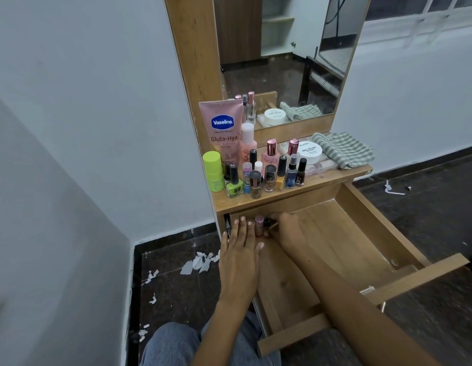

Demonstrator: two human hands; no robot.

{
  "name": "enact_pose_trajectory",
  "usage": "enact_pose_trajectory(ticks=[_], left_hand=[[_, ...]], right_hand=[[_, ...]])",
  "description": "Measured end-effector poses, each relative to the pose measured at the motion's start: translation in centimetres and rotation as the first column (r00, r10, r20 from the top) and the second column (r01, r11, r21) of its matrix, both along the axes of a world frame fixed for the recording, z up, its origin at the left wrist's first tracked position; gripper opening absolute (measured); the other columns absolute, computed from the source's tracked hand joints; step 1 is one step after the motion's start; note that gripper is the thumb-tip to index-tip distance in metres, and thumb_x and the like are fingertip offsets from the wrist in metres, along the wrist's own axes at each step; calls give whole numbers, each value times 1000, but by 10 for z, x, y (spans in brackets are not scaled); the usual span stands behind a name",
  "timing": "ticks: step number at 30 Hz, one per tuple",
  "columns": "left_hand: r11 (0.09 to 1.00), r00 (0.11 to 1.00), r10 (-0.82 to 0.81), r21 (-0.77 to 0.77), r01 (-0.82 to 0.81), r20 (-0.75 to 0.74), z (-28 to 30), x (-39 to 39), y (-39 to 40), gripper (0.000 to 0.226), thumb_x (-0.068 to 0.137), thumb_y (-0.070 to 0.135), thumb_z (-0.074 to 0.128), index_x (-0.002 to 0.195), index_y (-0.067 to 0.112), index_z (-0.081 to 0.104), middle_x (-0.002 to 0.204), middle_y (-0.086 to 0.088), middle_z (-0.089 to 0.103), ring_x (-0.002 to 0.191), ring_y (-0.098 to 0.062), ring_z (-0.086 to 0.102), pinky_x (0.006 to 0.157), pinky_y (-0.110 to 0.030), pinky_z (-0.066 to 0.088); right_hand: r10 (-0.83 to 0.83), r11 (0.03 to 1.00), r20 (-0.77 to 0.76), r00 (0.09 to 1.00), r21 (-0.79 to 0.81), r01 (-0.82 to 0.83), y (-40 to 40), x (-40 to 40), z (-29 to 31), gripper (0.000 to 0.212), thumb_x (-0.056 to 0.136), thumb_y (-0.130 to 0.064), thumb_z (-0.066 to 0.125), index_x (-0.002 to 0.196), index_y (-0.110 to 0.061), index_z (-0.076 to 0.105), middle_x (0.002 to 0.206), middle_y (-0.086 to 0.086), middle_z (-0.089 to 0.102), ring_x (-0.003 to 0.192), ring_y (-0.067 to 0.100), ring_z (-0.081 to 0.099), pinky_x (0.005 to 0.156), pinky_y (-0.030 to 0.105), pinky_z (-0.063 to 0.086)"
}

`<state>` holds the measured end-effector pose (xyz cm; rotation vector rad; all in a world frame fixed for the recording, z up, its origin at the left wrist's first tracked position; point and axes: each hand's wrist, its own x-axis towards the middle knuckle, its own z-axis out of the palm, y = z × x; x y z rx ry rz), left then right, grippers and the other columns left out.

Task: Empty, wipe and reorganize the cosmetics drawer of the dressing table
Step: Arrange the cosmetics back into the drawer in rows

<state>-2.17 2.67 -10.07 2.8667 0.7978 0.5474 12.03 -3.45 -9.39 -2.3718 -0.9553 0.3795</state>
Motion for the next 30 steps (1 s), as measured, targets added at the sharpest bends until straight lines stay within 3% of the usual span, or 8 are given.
enact_pose_trajectory(ticks=[4, 7, 10, 13, 16, 23, 27, 30], left_hand=[[996, 996, -14, -83, 21, 84, 5, -1, -4, 64, 102, 43, 12, 128, 8, 59, 138, -11, 53, 130, -25, 47, 104, -47, 33], [982, 980, -16, -183, 53, 200, 10, 6, -12, 57, 100, 42, 21, 135, 10, 52, 144, -8, 46, 133, -24, 42, 110, -42, 31], [985, 977, -82, -132, 109, 197, 12, 17, -17, 46, 96, 32, 33, 129, 9, 58, 137, -10, 53, 124, -26, 52, 104, -39, 39], [990, 978, -121, -56, 132, 167, 7, 25, -17, 45, 93, 28, 36, 126, 8, 59, 134, -12, 56, 121, -27, 54, 101, -40, 41], [991, 983, -131, 47, 125, 131, 3, 28, -19, 46, 91, 25, 36, 123, 6, 61, 131, -14, 58, 120, -28, 55, 101, -43, 42], [975, 983, -180, 141, 174, 33, -8, 33, -18, 47, 92, 24, 34, 125, 4, 60, 133, -14, 56, 124, -29, 52, 103, -50, 39], [977, 985, -170, 136, 166, 21, -4, 33, -19, 46, 90, 25, 34, 117, 5, 66, 124, -12, 63, 121, -26, 55, 101, -48, 40], [977, 986, -162, 144, 157, 28, -1, 34, -20, 46, 88, 25, 35, 113, 5, 68, 119, -11, 66, 118, -24, 58, 100, -47, 41]], right_hand=[[-68, 998, 2, 998, 18, 68, -1, 2, 6, 32, 78, 2, 63, 106, -11, 69, 101, 8, 71, 98, 24, 65, 87, 34, 52], [-165, 984, -30, 986, 61, 166, -14, 4, 13, 34, 74, 7, 67, 102, -12, 71, 94, 4, 71, 90, 20, 67, 85, 36, 55], [-231, 958, 7, 973, 177, 227, -31, 1, 30, 23, 75, 4, 70, 91, -12, 72, 84, 0, 71, 78, 12, 66, 76, 31, 57], [-330, 881, 127, 936, 398, 256, -45, -9, 59, 16, 80, -7, 71, 94, -14, 70, 84, -4, 70, 72, 3, 61, 66, 7, 48], [-382, 816, 281, 880, 549, 179, -47, -7, 75, 25, 84, -16, 70, 108, -17, 65, 92, -3, 67, 74, 3, 60, 68, 16, 53], [-345, 881, 478, 808, 462, 103, -27, 9, 81, 53, 81, -18, 73, 132, -21, 55, 106, 6, 53, 73, 6, 48, 59, 18, 38], [-349, 870, 479, 806, 485, 88, -24, 12, 82, 45, 78, -20, 75, 119, -18, 58, 115, 4, 51, 86, 14, 59, 63, 18, 42], [-353, 844, 483, 801, 535, 50, -25, 10, 82, 35, 77, -19, 77, 104, -17, 55, 104, 1, 59, 85, 15, 61, 62, 18, 40]])
